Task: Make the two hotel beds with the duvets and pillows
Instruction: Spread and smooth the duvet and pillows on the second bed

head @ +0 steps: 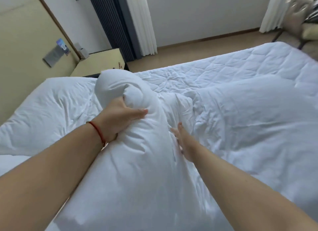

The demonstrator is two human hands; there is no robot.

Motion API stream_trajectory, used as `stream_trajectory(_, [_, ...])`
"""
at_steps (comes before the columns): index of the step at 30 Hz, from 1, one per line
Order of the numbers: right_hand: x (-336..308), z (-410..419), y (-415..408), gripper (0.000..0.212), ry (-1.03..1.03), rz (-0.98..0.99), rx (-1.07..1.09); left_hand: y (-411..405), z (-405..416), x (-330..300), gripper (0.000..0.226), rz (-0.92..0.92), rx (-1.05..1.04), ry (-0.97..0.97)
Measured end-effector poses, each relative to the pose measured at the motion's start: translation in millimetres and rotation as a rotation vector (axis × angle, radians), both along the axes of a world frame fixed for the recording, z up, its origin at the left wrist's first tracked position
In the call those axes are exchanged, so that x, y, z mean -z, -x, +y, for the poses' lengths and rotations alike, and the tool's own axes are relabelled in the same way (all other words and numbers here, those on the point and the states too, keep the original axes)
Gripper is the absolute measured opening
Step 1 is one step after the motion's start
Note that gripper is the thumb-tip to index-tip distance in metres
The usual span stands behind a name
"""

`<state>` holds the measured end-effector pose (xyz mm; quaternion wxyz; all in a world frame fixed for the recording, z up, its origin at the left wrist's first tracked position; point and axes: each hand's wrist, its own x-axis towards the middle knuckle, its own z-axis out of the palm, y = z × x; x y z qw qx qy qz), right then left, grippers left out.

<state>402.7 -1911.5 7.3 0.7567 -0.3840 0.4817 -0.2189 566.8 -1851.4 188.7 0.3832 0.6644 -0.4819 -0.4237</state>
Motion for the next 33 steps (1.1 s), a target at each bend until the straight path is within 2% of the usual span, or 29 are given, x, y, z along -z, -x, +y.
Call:
stream_trajectory(3, [-39,-26,93,0.090,-0.056,-0.217,0.079,106,-41,-42,0.046,-0.076,0.142,0.024])
stream_trajectory(8, [-118,-53,297,0.088,0.074,-0.466,0.335,321,-112,-52,0.027,-0.301,0.404,0.028])
stream_trajectory(11, [-133,-72,411,0.087,0.141,-0.335,0.461,432,-140,-10,0.025,-0.404,0.477,-0.040])
stream_trajectory(12, [-130,-79,442,0.086,0.147,-0.255,0.488,458,-147,6,0.021,-0.356,0.494,-0.079])
stream_trajectory(13, [-127,-84,467,0.085,0.149,-0.183,0.488,478,-154,21,0.026,-0.280,0.496,-0.110])
stream_trajectory(14, [-124,-90,486,0.084,0.152,-0.115,0.464,489,-161,31,0.046,-0.242,0.487,-0.103])
stream_trajectory(15, [-120,-95,498,0.084,0.153,-0.043,0.427,490,-166,40,0.062,-0.287,0.463,-0.069])
stream_trajectory(17, [-110,-104,504,0.081,0.162,0.146,0.349,474,-174,60,0.068,-0.627,0.260,0.046])
stream_trajectory(18, [-104,-110,501,0.078,0.173,0.235,0.313,456,-173,70,0.067,-0.799,0.132,0.058])
stream_trajectory(19, [-97,-117,492,0.075,0.186,0.319,0.281,438,-173,82,0.067,-0.894,0.060,-0.001])
stream_trajectory(22, [-78,-134,449,0.077,0.255,0.558,0.182,409,-168,115,0.066,-0.845,0.089,-0.241])
stream_trajectory(26, [-54,-151,392,0.092,0.236,0.830,0.142,418,-185,139,0.059,-0.827,0.201,-0.253])
stream_trajectory(27, [-43,-155,385,0.089,0.256,0.916,0.167,418,-191,143,0.056,-0.815,0.235,-0.240])
stream_trajectory(29, [-26,-161,380,0.069,0.331,0.986,0.228,415,-199,147,0.052,-0.747,0.299,-0.199])
stream_trajectory(31, [-22,-169,386,0.048,0.419,0.943,0.250,413,-200,142,0.050,-0.623,0.311,-0.117])
stream_trajectory(33, [-40,-183,403,0.039,0.516,0.886,0.311,411,-195,128,0.054,-0.578,0.283,0.009])
